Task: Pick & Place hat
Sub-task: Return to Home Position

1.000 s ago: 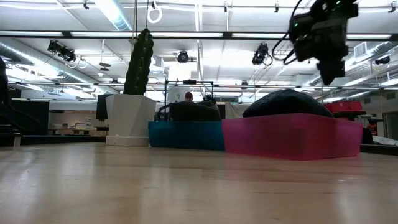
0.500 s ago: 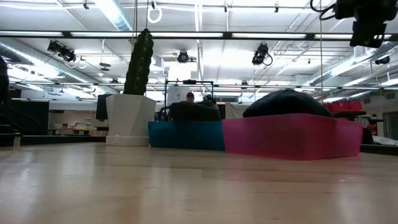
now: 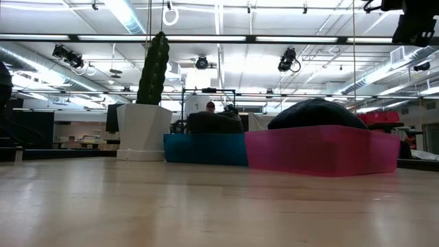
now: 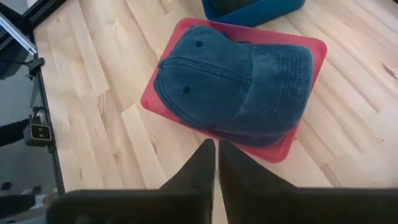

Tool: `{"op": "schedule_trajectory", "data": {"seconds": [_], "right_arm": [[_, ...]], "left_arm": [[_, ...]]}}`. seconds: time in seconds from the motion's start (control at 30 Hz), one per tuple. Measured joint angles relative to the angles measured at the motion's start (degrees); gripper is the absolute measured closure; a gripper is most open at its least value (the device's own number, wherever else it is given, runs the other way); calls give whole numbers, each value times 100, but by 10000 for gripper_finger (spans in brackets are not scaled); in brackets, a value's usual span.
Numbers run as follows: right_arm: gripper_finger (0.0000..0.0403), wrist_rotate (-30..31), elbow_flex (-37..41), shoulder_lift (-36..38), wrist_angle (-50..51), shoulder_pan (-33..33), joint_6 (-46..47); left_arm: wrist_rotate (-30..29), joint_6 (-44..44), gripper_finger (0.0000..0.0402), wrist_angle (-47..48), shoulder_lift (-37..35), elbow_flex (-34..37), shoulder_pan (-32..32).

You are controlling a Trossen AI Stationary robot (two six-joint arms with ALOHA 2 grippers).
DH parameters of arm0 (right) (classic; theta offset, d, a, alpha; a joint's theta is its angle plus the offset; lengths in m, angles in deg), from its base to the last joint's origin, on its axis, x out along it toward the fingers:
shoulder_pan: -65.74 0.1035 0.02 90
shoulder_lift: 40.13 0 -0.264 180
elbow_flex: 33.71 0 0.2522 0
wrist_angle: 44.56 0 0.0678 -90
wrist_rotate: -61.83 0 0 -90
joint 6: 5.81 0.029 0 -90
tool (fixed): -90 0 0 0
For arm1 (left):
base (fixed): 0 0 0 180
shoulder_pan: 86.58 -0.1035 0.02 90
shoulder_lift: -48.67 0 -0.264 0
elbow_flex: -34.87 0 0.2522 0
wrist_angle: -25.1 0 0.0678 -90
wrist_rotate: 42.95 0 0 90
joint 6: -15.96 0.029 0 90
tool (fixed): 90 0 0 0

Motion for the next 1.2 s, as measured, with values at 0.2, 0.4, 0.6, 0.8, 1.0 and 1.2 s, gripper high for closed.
{"op": "schedule_trajectory", "data": {"seconds": [0.2, 0.4, 0.6, 0.8, 1.0, 1.2], "right_arm": [[376, 0, 0, 0, 0, 0, -1], [376, 0, 0, 0, 2, -1, -2], [376, 0, 0, -2, 4, -2, -25], [376, 0, 0, -2, 4, -2, -26], [376, 0, 0, -2, 3, -2, -22], [376, -2, 0, -2, 2, 0, -26]], "left_arm": [[22, -46, 399, -1058, -2, 825, -29], [14, -381, 400, -1753, -139, 1610, 32], [-65, -593, 400, -2639, -698, 2599, 180], [-513, -463, 401, -2879, -1496, 3457, 304], [-602, -316, 401, -2892, -2504, 4197, 304], [-761, -134, 401, -2888, -3585, 4928, 301]]}}
